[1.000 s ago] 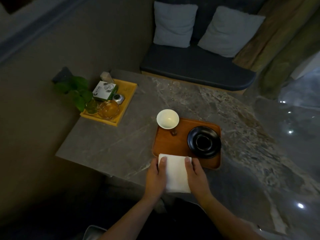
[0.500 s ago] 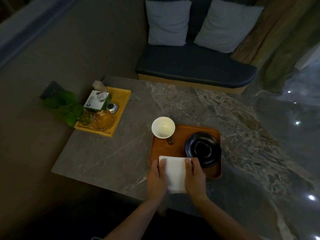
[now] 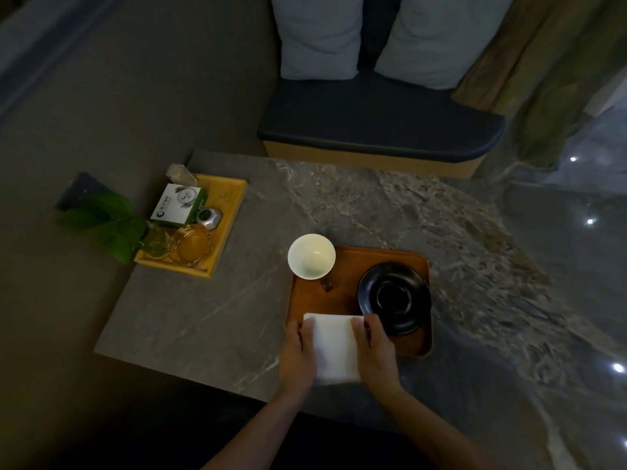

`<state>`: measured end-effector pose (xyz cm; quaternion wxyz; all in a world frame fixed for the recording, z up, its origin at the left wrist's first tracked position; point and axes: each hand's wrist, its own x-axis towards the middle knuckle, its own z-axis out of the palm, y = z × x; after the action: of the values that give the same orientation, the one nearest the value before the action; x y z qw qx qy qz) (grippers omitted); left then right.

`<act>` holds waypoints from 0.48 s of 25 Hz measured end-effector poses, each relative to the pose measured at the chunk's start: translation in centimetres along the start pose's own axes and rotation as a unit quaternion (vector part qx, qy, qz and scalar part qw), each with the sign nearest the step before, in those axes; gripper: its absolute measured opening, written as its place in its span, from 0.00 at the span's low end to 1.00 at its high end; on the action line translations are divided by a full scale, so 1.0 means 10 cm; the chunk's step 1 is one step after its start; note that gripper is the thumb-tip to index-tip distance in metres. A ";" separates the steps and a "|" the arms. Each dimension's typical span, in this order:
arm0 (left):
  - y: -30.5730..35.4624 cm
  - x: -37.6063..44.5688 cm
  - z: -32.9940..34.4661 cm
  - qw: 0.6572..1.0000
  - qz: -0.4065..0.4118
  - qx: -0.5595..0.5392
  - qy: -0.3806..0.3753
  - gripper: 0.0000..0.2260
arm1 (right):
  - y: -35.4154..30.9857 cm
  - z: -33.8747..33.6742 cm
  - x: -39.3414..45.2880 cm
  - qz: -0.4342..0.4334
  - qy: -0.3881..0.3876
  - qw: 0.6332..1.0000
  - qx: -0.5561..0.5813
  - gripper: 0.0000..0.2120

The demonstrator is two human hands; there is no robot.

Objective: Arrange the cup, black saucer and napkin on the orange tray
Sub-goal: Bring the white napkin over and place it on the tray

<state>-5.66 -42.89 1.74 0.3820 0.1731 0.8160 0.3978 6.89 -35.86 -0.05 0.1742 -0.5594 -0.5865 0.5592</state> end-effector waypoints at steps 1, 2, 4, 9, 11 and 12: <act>-0.02 0.06 -0.04 1.000 -0.008 0.015 -0.013 0.14 | 0.00 0.02 0.03 0.007 -0.011 1.000 -0.003 0.05; -0.05 0.12 -0.07 0.999 -0.012 0.034 -0.022 0.15 | 0.00 0.04 0.05 0.016 -0.023 1.000 -0.009 0.06; -0.10 0.26 -0.14 0.997 -0.004 0.064 -0.037 0.17 | -0.02 0.09 0.10 0.033 -0.042 0.999 -0.008 0.08; -0.28 0.60 -0.38 0.988 -0.042 0.036 -0.144 0.11 | -0.12 0.18 0.16 0.081 -0.070 0.994 0.025 0.16; -0.32 0.74 -0.44 0.984 -0.060 0.024 -0.167 0.13 | -0.17 0.25 0.18 0.097 -0.080 0.992 0.020 0.20; -0.34 0.79 -0.45 0.983 -0.061 0.027 -0.169 0.15 | -0.19 0.29 0.19 0.101 -0.083 0.991 0.021 0.22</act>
<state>-14.14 -42.69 -2.94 0.5334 0.1980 0.7592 0.3161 3.03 -35.12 -0.10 0.0793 -0.5640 -0.5271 0.6308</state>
